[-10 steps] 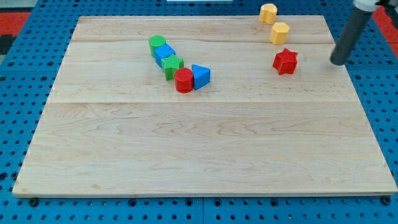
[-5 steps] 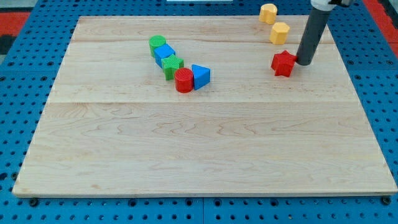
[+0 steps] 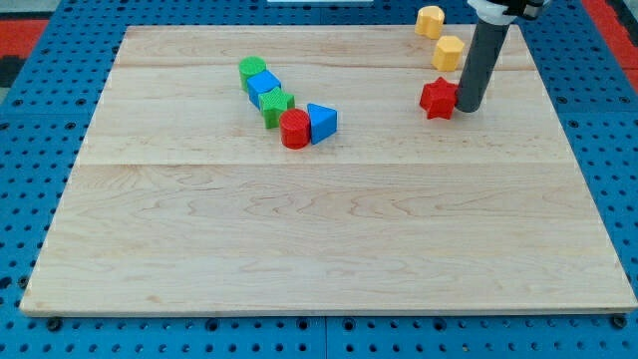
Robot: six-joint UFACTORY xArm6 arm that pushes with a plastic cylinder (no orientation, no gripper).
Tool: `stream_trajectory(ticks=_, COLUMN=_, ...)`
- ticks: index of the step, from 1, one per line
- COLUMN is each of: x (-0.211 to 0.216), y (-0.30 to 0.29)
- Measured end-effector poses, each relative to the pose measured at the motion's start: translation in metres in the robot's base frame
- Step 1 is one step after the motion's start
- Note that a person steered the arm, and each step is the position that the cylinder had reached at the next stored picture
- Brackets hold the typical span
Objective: Slide the red star closer to blue triangle
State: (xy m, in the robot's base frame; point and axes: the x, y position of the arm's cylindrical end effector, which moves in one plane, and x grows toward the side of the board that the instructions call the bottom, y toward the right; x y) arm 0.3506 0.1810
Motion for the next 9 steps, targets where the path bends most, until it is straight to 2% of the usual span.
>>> stream_trajectory(ticks=2, x=-0.020, y=0.002)
stream_trajectory(ticks=5, x=-0.023, y=-0.003)
stream_trajectory(ticks=9, x=-0.023, y=-0.055)
